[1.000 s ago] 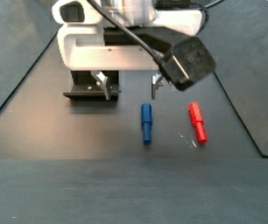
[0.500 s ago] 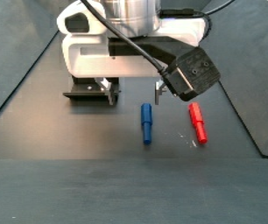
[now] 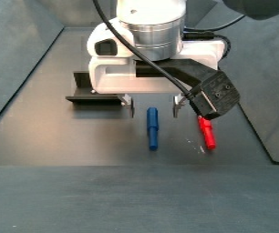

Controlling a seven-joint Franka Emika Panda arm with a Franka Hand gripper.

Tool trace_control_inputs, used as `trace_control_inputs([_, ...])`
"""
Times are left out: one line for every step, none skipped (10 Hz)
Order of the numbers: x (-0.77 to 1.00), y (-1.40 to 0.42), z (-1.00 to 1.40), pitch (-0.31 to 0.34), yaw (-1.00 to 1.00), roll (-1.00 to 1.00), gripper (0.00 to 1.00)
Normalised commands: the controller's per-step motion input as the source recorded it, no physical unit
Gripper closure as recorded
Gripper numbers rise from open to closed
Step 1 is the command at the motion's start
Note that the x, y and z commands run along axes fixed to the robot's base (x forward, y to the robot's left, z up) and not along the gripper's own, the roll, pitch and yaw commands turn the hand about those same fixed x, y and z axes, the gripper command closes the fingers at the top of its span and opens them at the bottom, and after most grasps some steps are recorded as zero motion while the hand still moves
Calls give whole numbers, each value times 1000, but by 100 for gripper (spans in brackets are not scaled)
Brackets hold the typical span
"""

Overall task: Pick up the blue object. Move up. Place the blue object on the fixture. Regrasp the blue object. Move to above the board. Insert the blue object.
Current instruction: Pick up the blue object.

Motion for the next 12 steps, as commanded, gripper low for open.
trace_control_inputs([23,-280,-171,-124,140,6,0])
trace_control_inputs([0,-243,-211,-124,154,0,0])
trace_control_inputs([-6,-169,-203,-117,206,-4,0])
trace_control_inputs([-51,0,-169,-126,114,0,0])
trace_control_inputs([-43,0,-180,-96,103,-23,0])
trace_control_inputs([-46,14,-160,-90,60,-44,0])
trace_control_inputs([-31,23,-189,-111,11,-74,0])
trace_control_inputs([0,11,-220,-131,0,-107,0])
trace_control_inputs([0,0,-111,-99,0,-86,0])
trace_control_inputs([0,0,0,-23,0,-39,0])
trace_control_inputs([0,0,0,0,0,0,0])
trace_control_inputs([0,0,0,0,0,0,100])
